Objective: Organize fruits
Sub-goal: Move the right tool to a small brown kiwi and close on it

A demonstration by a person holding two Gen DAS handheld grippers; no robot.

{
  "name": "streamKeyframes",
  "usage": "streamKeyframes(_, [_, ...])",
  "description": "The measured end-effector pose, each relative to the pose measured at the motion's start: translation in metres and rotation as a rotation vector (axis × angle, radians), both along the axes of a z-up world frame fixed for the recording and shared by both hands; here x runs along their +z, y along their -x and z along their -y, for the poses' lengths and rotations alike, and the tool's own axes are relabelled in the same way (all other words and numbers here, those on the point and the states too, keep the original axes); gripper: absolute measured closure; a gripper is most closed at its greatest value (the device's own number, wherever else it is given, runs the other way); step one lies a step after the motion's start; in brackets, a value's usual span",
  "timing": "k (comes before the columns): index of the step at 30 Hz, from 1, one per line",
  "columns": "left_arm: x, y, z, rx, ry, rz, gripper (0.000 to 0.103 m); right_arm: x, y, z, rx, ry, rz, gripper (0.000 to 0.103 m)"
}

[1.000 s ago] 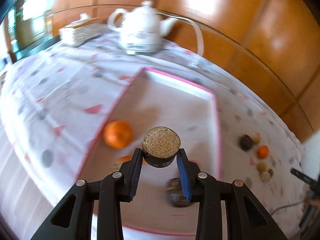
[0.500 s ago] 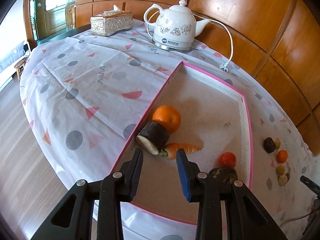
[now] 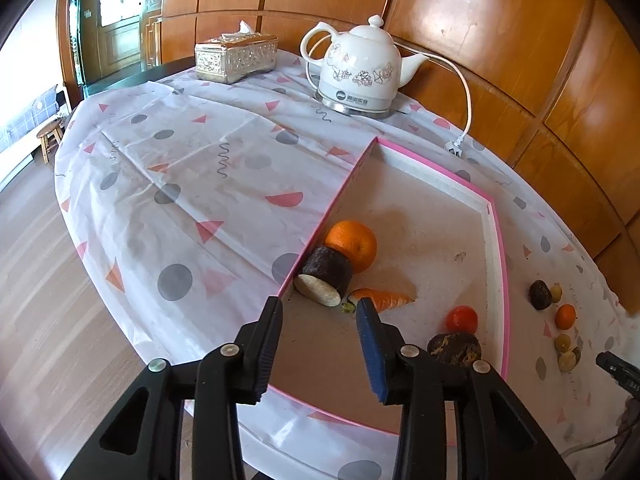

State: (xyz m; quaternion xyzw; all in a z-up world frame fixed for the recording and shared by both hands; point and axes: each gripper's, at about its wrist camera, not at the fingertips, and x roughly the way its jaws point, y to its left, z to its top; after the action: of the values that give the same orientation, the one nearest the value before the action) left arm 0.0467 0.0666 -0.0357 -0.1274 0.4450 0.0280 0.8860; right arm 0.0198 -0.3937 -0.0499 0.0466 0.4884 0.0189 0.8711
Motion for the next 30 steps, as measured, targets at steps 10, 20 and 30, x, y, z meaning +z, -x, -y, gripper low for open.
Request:
streamKeyframes(10, [0.004, 0.011, -0.025, 0.085, 0.007, 0.013, 0.046, -0.011, -0.008, -0.04, 0.136, 0.007, -0.031, 0.042])
streamKeyframes(20, [-0.002, 0.013, -0.043, 0.15, 0.022, -0.004, 0.041, -0.011, -0.024, -0.062, 0.161, 0.013, -0.014, 0.042])
streamKeyframes(30, [0.0, 0.018, -0.057, 0.185, 0.02, 0.01, 0.038, -0.033, -0.061, -0.087, 0.214, 0.128, -0.1, 0.068])
